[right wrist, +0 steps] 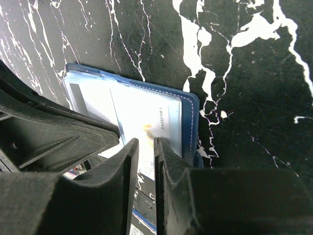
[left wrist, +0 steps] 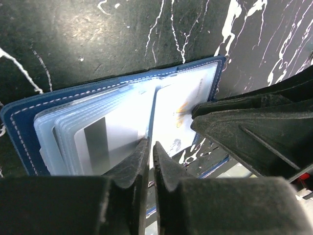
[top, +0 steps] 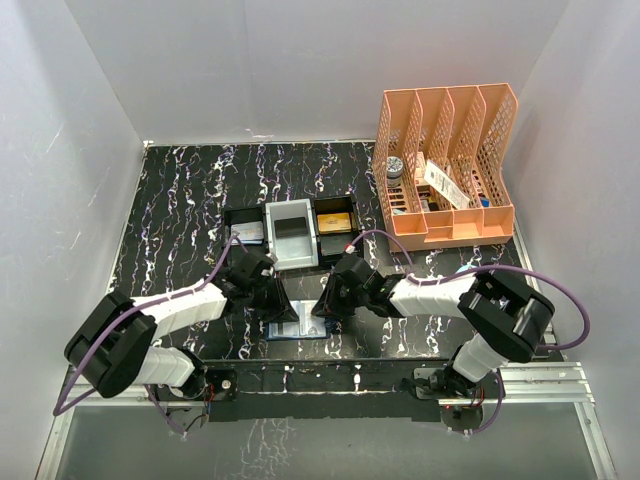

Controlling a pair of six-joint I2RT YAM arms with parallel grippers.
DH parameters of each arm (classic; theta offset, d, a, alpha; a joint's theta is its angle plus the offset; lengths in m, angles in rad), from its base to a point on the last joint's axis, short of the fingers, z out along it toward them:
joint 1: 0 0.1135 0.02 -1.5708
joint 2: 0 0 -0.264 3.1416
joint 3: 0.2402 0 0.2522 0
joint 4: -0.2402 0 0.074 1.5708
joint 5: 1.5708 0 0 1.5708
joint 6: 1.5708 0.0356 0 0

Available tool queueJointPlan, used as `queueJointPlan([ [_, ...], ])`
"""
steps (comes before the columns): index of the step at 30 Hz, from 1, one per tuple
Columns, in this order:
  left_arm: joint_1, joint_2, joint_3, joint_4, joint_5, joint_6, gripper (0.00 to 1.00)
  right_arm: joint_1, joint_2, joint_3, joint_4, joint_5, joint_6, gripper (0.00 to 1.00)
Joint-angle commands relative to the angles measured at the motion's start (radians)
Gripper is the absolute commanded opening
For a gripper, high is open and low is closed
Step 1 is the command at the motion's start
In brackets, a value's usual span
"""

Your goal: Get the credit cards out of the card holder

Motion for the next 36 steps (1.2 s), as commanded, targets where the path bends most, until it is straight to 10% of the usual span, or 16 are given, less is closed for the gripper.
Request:
queueJointPlan([
  [1, -0.003, 0.024, 0.018, 0.012, 0.033, 0.012, 0.14, 0.001, 0.005, -0.029, -0.178, 0.093, -0.047, 0.19],
  [6, -0.003, 0.049, 0.041, 0.009, 0.040, 0.009, 0.36, 0.001, 0.011, -0.028, -0.171, 0.087, -0.047, 0.20],
  [16, -0.004, 0.088, 0.056, -0.232, -0.168, -0.014, 0.45, 0.001, 0.013, -0.043, -0.163, 0.088, -0.035, 0.20],
  [36, -0.026, 0.131, -0.008, 0.011, -0.017, -0.067, 0.36, 0.001, 0.092, -0.072, -0.054, -0.008, -0.022, 0.06],
])
